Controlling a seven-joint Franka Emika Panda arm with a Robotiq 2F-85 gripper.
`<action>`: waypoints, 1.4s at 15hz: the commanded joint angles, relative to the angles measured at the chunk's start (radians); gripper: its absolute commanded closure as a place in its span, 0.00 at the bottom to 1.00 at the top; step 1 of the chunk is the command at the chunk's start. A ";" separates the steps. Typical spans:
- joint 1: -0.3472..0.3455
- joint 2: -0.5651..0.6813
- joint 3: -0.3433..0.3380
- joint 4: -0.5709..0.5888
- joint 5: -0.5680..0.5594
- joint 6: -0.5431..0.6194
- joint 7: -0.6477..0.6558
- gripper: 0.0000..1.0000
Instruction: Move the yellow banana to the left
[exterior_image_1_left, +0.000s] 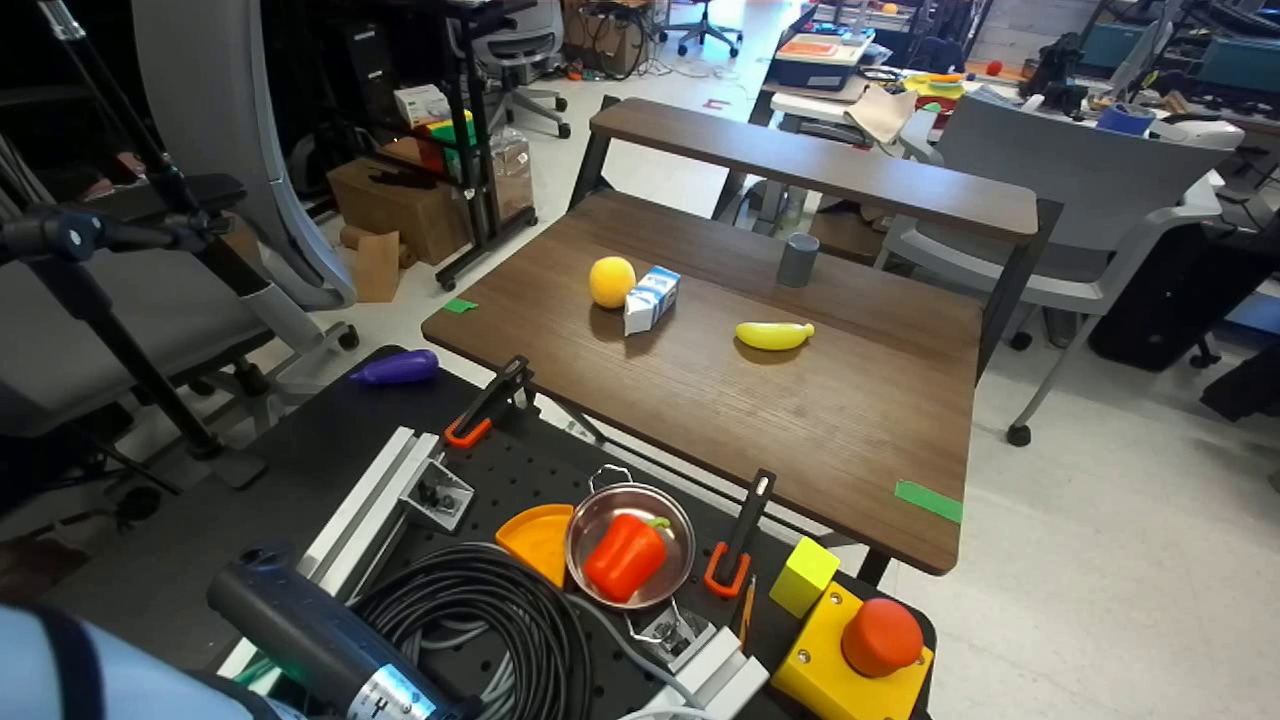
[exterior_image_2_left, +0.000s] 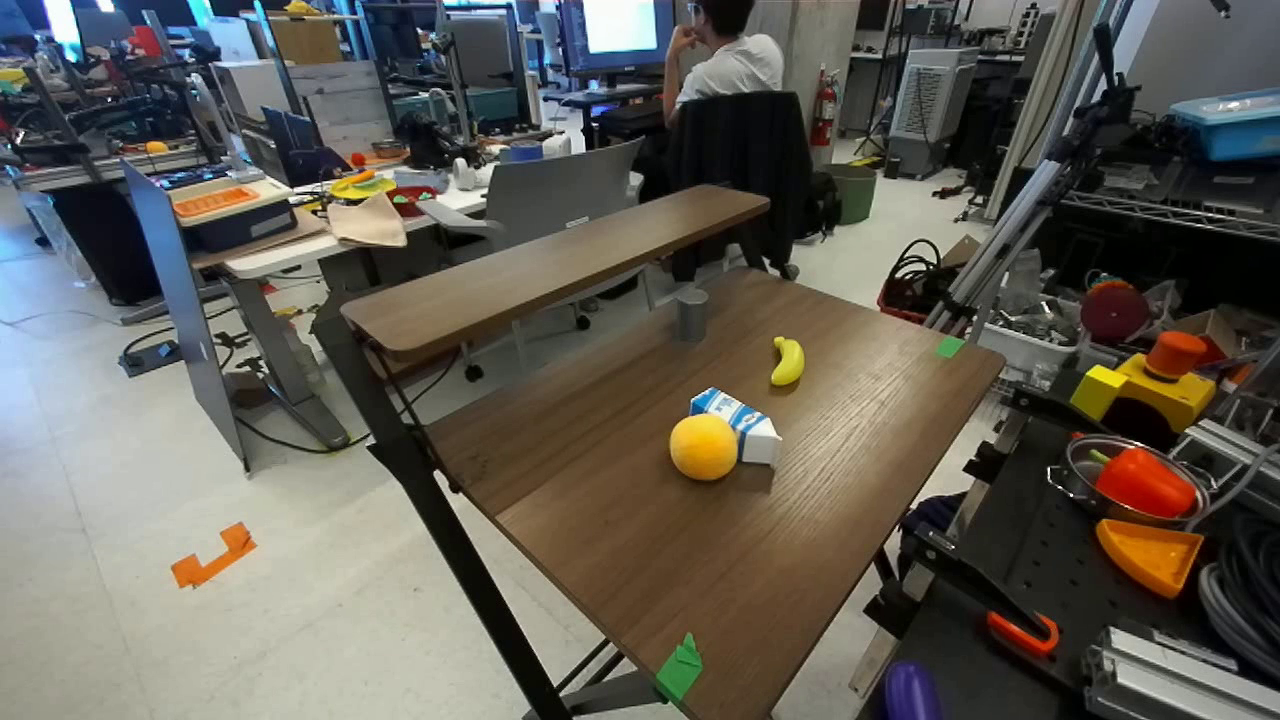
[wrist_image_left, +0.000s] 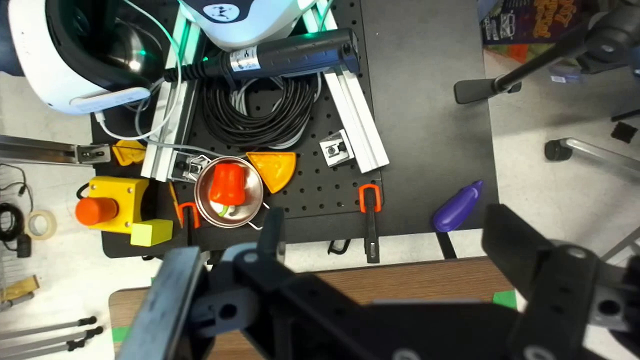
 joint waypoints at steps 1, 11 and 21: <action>-0.043 0.065 -0.065 0.028 -0.020 0.028 -0.062 0.00; -0.161 0.272 -0.251 0.052 0.005 0.235 -0.215 0.00; -0.235 0.738 -0.370 0.359 0.100 0.330 -0.312 0.00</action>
